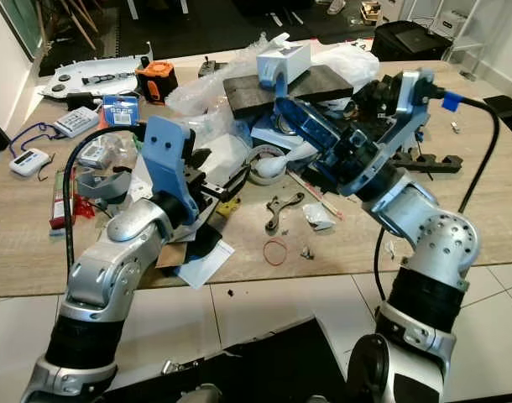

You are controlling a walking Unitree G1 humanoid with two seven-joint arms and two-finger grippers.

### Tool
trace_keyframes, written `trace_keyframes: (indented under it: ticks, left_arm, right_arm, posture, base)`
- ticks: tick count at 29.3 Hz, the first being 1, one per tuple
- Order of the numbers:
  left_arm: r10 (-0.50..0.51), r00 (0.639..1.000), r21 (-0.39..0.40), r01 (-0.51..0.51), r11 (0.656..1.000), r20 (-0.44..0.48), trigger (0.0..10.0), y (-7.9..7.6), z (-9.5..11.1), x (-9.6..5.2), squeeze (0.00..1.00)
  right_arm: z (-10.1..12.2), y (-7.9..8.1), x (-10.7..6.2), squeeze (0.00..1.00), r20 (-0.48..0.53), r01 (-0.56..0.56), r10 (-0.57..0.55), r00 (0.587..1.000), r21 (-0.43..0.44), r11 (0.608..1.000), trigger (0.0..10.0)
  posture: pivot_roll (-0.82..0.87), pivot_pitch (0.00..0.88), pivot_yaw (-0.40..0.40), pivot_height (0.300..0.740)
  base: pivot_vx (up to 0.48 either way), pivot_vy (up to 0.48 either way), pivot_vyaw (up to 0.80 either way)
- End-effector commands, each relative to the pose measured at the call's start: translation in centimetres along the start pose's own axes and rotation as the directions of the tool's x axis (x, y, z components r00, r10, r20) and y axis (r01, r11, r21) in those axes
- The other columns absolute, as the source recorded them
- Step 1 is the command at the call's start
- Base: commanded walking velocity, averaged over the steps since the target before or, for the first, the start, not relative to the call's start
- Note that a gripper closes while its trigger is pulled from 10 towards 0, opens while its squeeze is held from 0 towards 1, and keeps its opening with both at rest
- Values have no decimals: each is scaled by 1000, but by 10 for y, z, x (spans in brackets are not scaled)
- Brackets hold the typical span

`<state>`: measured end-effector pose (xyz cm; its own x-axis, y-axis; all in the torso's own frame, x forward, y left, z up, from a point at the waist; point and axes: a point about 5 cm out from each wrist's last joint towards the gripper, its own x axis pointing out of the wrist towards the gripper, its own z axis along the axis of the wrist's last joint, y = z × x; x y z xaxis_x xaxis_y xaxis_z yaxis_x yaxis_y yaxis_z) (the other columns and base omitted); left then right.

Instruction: Picking trash to rubbish bin

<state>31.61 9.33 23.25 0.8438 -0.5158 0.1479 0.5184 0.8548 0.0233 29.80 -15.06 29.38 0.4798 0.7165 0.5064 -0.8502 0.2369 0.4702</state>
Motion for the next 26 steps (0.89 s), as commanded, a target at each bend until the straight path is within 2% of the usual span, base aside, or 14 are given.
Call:
trace_keyframes:
  ticks: [1,2,3,4,9,11,13,14,15,16,20,26]
  left_arm:
    - [31,999,-2,-31,1000,-13,10000,-1,-5,0,0]
    - [31,999,-2,-31,1000,-13,10000,-1,-5,0,0]
    - [46,999,5,-46,999,-15,10000,1,-5,1,0]
    - [62,998,13,-61,998,-17,10000,3,-6,2,0]
    - [69,997,17,-69,997,-19,10000,4,-6,2,0]
    - [95,995,40,-94,995,-23,10000,9,-4,5,0]
    - [95,995,40,-94,995,-23,10000,9,-4,5,0]
    - [115,993,54,-114,992,-21,10000,12,-3,7,0]
    - [115,993,54,-114,992,-21,10000,12,-3,7,0]
    - [146,989,65,-144,987,-21,10000,18,-2,7,0]
    - [217,976,101,-214,972,-19,10000,31,1,11,0]
    - [242,970,92,-240,966,-9,10000,32,1,12,0]
  right_arm:
    - [-3,-10,-3,0,6,208,-209,978,-123,970,0]
    - [-3,-10,-3,0,6,208,-209,978,-123,970,0]
    - [-5,-16,-5,0,11,304,-307,952,-184,935,0]
    - [-7,-21,-6,0,9,364,-371,928,-227,903,1490]
    - [-9,-23,-6,0,6,393,-404,915,-250,885,1490]
    - [-15,-25,-5,0,-1,413,-432,902,-289,863,5294]
    - [-15,-25,-5,0,-1,413,-432,902,-289,863,5294]
    - [-18,-26,-4,0,1,420,-440,898,-299,857,7725]
    - [-18,-26,-4,0,1,420,-440,898,-299,857,7725]
    - [-20,-27,-3,0,1,431,-454,891,-314,846,10000]
    - [-30,-32,1,0,-7,460,-501,865,-382,801,10000]
    - [-33,-36,4,0,-27,463,-521,853,-419,781,10000]
  posture:
    - [-12,155,59,740]
    - [-12,155,59,740]
    - [-15,153,57,740]
    - [-18,149,56,740]
    - [-17,147,59,740]
    - [16,129,79,740]
    - [16,129,79,740]
    - [21,127,81,740]
    - [21,127,81,740]
    - [24,120,86,740]
    - [26,98,88,740]
    - [19,92,70,740]
  base:
    - [0,0,0]
    - [0,0,0]
    - [0,0,0]
    - [0,0,0]
    - [0,0,0]
    - [0,0,0]
    - [0,0,0]
    - [0,0,0]
    - [0,0,0]
    - [0,0,0]
    - [0,0,0]
    - [0,0,0]
